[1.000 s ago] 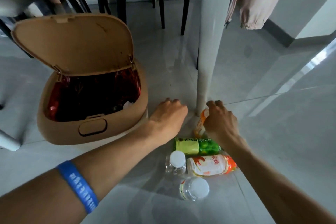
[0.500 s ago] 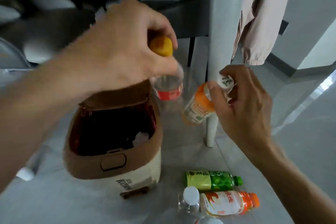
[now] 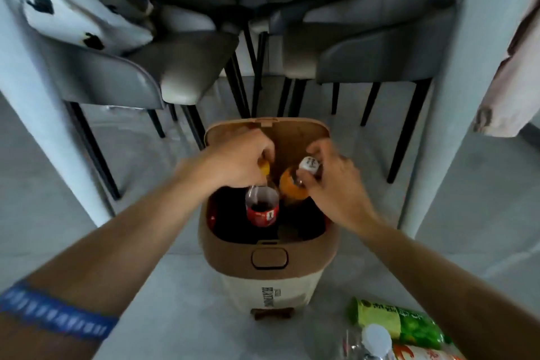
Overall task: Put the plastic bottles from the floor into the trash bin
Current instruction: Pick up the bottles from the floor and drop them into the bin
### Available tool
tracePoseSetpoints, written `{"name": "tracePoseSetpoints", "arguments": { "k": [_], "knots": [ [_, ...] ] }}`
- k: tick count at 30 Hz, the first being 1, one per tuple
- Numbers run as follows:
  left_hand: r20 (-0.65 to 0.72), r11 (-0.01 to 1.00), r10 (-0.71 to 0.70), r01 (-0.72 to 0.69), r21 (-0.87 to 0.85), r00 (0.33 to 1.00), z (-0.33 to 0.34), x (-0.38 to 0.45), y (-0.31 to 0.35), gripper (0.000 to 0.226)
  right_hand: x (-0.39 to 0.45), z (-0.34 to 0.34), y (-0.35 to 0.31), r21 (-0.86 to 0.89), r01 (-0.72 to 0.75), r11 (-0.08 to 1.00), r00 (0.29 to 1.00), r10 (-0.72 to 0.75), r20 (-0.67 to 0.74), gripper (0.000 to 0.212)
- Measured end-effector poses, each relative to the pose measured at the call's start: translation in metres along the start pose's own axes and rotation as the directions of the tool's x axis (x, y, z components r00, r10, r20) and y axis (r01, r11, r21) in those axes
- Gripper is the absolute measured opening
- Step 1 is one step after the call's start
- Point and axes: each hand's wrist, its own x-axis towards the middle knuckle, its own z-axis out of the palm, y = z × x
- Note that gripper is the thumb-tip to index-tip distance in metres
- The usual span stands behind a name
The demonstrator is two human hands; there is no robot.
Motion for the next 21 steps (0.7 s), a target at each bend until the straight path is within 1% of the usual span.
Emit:
{"name": "tracePoseSetpoints", "arguments": {
  "k": [2, 4, 6, 7, 8, 9, 10, 11, 12, 13, 14, 15, 16, 17, 19, 20, 21],
  "knots": [
    [0.05, 0.999, -0.028, 0.03, -0.037, 0.998, 0.032, 0.007, -0.014, 0.036, 0.004, 0.013, 0.009, -0.03, -0.072, 0.997, 0.996, 0.073, 0.053, 0.027],
    [0.053, 0.997, -0.043, 0.046, -0.064, 0.998, 0.05, 0.012, -0.027, 0.032, 0.01, 0.025, 0.013, -0.077, -0.081, 0.994, 0.991, 0.089, 0.097, 0.022],
    [0.011, 0.995, -0.058, 0.059, -0.079, 0.998, 0.057, 0.015, -0.035, 0.029, 0.017, 0.031, 0.011, -0.126, -0.047, 0.991, 0.985, 0.067, 0.159, 0.021],
    [-0.022, 0.995, -0.061, 0.059, -0.075, 0.998, 0.059, 0.016, -0.039, 0.026, 0.02, 0.033, 0.011, -0.185, -0.015, 0.983, 0.98, 0.051, 0.192, 0.021],
    [-0.052, 0.997, -0.056, 0.053, -0.054, 0.997, 0.062, 0.017, -0.042, 0.022, 0.023, 0.034, 0.009, -0.284, 0.035, 0.958, 0.972, 0.033, 0.231, 0.019],
    [-0.07, 0.999, -0.045, 0.044, -0.015, 0.997, 0.064, 0.018, -0.044, 0.019, 0.026, 0.035, 0.008, -0.41, 0.103, 0.906, 0.963, 0.011, 0.268, 0.016],
    [-0.068, 0.998, -0.037, 0.04, 0.044, 0.997, 0.067, 0.017, -0.046, 0.018, 0.029, 0.036, 0.008, -0.528, 0.172, 0.832, 0.955, -0.01, 0.297, 0.013],
    [-0.043, 0.99, -0.033, 0.039, 0.138, 0.999, 0.073, 0.016, -0.047, 0.013, 0.03, 0.036, 0.008, -0.617, 0.213, 0.757, 0.948, -0.008, 0.318, 0.013],
    [-0.005, 0.968, -0.029, 0.03, 0.248, 1.0, 0.078, 0.015, -0.046, 0.009, 0.03, 0.034, 0.008, -0.672, 0.229, 0.704, 0.942, 0.013, 0.335, 0.016],
    [0.034, 0.934, -0.028, 0.014, 0.358, 0.999, 0.084, 0.014, -0.044, 0.015, 0.029, 0.032, 0.007, -0.69, 0.235, 0.685, 0.939, 0.023, 0.343, 0.017],
    [0.05, 0.899, -0.028, 0.004, 0.437, 0.998, 0.085, 0.013, -0.041, 0.02, 0.029, 0.03, 0.007, -0.678, 0.241, 0.695, 0.937, 0.016, 0.349, 0.017],
    [0.053, 0.888, -0.03, 0.002, 0.459, 0.998, 0.087, 0.013, -0.033, 0.024, 0.023, 0.025, 0.009, -0.638, 0.231, 0.734, 0.937, 0.009, 0.35, 0.015],
    [0.028, 0.892, -0.02, 0.005, 0.452, 0.999, 0.084, 0.012, -0.023, 0.026, 0.019, 0.02, 0.012, -0.574, 0.221, 0.788, 0.942, -0.021, 0.335, 0.017],
    [-0.003, 0.901, 0.009, -0.007, 0.435, 1.0, 0.079, 0.012, -0.011, 0.027, 0.014, 0.015, 0.018, -0.505, 0.214, 0.836, 0.953, -0.066, 0.294, 0.02],
    [-0.096, 0.93, 0.111, -0.069, 0.362, 0.989, 0.072, 0.013, 0.023, 0.026, -0.007, -0.001, 0.038, -0.39, 0.208, 0.897, 0.973, -0.151, 0.174, 0.022],
    [-0.137, 0.947, 0.171, -0.124, 0.297, 0.976, 0.072, 0.011, 0.045, 0.023, -0.022, -0.01, 0.052, -0.337, 0.181, 0.924, 0.983, -0.157, 0.099, 0.021],
    [-0.162, 0.956, 0.231, -0.192, 0.223, 0.959, 0.073, 0.008, 0.065, 0.021, -0.036, -0.02, 0.066, -0.29, 0.129, 0.948, 0.991, -0.129, 0.018, 0.019]
  ]
}}
